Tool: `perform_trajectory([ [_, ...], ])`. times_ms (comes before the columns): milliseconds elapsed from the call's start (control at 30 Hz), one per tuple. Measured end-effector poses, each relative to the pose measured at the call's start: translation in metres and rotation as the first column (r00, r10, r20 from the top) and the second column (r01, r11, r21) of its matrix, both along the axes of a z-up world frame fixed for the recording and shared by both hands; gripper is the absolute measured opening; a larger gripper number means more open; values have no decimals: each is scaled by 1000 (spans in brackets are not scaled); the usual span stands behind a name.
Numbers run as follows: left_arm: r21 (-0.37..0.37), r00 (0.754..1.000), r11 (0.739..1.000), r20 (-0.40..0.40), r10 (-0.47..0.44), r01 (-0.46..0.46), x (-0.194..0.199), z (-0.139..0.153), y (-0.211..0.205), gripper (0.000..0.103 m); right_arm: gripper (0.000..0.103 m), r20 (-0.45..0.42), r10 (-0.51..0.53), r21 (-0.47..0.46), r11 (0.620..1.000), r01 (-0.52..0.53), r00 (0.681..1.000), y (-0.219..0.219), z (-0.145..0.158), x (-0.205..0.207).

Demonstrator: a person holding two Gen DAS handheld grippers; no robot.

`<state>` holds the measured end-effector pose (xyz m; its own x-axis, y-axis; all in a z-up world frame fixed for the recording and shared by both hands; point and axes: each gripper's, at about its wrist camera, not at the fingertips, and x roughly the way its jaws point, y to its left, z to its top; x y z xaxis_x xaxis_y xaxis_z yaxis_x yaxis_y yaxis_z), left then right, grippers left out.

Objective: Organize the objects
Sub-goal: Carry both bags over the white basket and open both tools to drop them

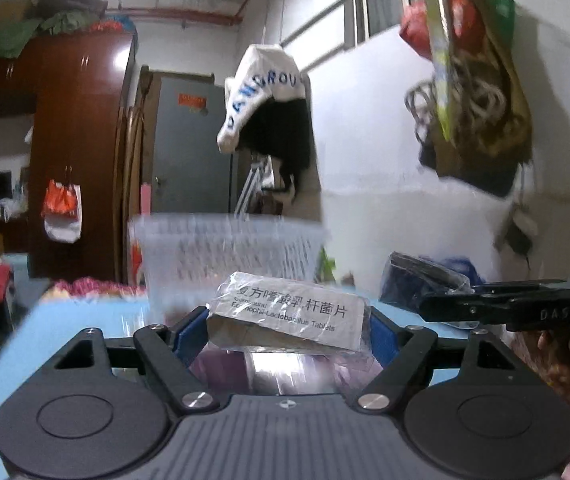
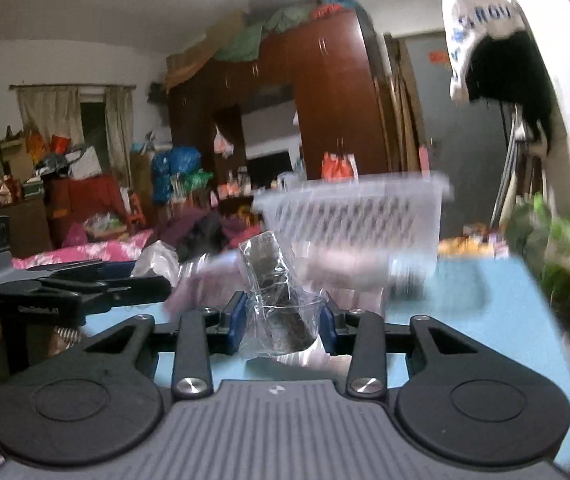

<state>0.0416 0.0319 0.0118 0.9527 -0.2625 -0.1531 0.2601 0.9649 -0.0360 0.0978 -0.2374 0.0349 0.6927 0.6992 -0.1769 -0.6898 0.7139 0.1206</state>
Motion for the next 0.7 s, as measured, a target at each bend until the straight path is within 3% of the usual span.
perform_trajectory([
  [133,2,998,998,3,70,-70,76,60,9,84,41,106,-58,-55,996,64,993,28,61,59],
  [200,20,991,994,-68,113,-112,132,81,13,84,41,106,-67,-95,992,77,992,48,84,102],
  [267,15,978,990,-156,142,-141,184,88,19,84,41,81,-84,-160,982,96,993,72,97,146],
  [400,0,960,986,-230,162,-166,238,84,24,85,43,49,-102,-252,961,111,994,105,96,201],
  [500,-33,951,983,-261,165,-180,257,73,30,93,59,49,-118,-305,944,127,992,122,87,218],
  [533,-46,952,981,-257,168,-186,254,70,36,102,79,64,-139,-308,939,152,988,124,85,214],
  [567,-51,956,981,-236,172,-189,248,67,38,103,97,79,-147,-301,939,164,986,121,82,202],
  [700,-63,980,985,-132,151,-160,193,64,43,103,103,104,-124,-212,967,144,987,92,74,150],
])
